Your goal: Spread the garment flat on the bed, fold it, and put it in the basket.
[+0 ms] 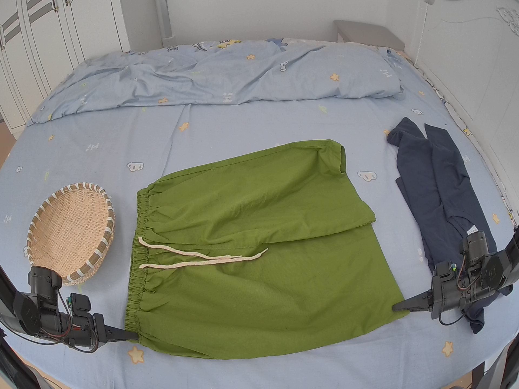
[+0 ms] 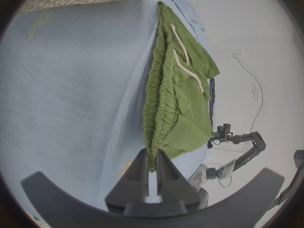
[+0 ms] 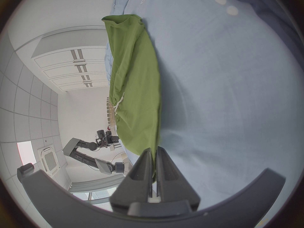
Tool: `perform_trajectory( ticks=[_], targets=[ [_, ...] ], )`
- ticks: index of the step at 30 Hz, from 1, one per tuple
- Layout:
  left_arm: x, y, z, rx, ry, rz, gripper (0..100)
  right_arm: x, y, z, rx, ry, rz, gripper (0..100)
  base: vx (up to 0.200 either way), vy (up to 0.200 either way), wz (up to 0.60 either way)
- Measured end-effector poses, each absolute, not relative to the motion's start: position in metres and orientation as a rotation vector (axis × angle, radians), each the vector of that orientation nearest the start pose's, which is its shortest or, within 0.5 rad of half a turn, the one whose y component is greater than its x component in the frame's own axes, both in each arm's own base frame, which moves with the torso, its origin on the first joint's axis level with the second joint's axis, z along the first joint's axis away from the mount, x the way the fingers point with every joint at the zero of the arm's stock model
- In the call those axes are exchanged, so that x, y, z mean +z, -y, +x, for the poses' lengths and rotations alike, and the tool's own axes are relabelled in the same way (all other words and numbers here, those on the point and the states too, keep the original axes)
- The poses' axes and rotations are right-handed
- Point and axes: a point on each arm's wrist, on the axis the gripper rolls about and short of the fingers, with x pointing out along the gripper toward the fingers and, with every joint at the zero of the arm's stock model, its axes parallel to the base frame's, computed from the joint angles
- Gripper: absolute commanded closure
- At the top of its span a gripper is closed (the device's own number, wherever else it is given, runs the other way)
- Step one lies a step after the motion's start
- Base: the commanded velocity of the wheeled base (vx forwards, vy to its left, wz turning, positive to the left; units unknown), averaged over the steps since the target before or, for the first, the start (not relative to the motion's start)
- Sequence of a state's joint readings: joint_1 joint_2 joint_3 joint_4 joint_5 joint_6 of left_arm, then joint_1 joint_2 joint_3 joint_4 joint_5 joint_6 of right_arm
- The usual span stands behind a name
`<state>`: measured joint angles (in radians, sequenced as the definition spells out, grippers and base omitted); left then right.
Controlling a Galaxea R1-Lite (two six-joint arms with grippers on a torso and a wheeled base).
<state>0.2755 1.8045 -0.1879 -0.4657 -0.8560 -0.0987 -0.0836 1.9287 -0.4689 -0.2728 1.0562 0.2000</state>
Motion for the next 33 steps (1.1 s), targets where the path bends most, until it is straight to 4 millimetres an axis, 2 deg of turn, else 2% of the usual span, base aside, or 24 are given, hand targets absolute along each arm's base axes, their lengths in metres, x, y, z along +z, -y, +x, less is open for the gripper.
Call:
perform_trajectory(
  ticks=[5, 12, 22, 27, 33],
  targets=[
    [0.027, -0.032, 0.172, -0.458, -1.035, -0.747, 100, 0.041, 0.0, 0.22, 0.735, -1.169, 0.856, 100, 0.0, 0.0, 0.0],
    [0.032, -0.031, 0.156, -0.419, -1.127, -0.823, 100, 0.06, 0.005, 0.194, 0.691, -1.169, 0.881, 100, 0.0, 0.0, 0.0],
    [0.041, -0.032, 0.15, -0.417, -1.149, -0.82, 100, 0.05, 0.005, 0.152, 0.549, -1.25, 0.863, 100, 0.0, 0.0, 0.0],
    [0.04, -0.033, 0.141, -0.45, -1.178, -0.755, 100, 0.048, -0.001, 0.139, 0.519, -1.284, 0.809, 100, 0.0, 0.0, 0.0],
    [0.042, -0.042, 0.133, -0.397, -1.219, -0.771, 100, 0.043, -0.006, 0.128, 0.52, -1.285, 0.75, 100, 0.0, 0.0, 0.0]
  ],
)
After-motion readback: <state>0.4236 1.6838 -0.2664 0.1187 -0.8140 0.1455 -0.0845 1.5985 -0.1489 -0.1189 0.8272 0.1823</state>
